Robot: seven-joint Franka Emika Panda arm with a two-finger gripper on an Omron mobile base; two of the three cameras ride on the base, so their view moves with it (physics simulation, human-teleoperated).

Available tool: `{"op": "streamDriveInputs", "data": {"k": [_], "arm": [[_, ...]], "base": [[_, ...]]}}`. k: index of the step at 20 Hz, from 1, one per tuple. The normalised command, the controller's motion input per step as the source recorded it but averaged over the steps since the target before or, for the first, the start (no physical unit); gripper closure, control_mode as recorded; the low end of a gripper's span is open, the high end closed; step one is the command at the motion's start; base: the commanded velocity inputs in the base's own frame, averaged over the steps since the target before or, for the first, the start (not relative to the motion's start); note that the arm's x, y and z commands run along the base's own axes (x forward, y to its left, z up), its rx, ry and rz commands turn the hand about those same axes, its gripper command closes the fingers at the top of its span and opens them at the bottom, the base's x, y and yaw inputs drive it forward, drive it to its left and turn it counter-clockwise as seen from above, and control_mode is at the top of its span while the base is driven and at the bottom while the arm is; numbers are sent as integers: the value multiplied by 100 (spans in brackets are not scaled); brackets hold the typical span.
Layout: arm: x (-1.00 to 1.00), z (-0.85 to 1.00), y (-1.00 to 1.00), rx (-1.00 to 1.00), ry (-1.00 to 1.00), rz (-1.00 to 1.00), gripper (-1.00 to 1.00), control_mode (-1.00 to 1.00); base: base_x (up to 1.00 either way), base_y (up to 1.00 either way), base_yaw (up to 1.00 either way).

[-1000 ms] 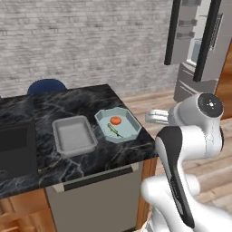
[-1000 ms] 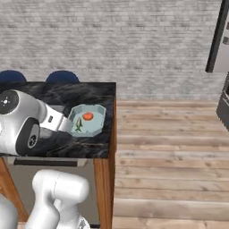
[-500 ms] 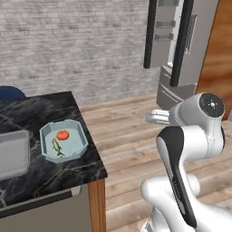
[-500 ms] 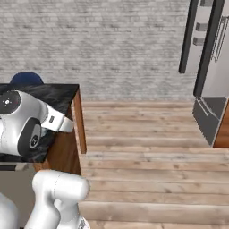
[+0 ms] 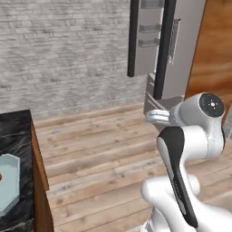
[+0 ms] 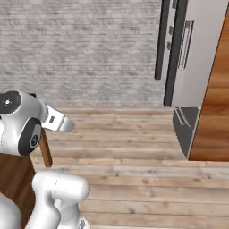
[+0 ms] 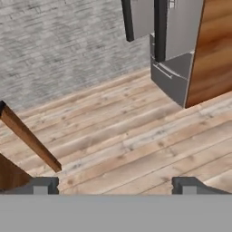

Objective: Place one squash and one fish in each tupperware on the nearby counter, to pack two identical lunches.

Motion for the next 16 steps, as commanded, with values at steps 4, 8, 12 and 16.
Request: {"op": "streamDriveInputs", "data": {"k": [4,8,12,16], "arm": [[0,0,0,0,0,0,-100,100],[0,0,0,0,0,0,-100,100],[0,0,0,0,0,0,-100,100],[0,0,0,0,0,0,-100,100]], "base": [[100,-38,-2],[100,0,-16],[90,1,-24],[85,0,-26]]}}
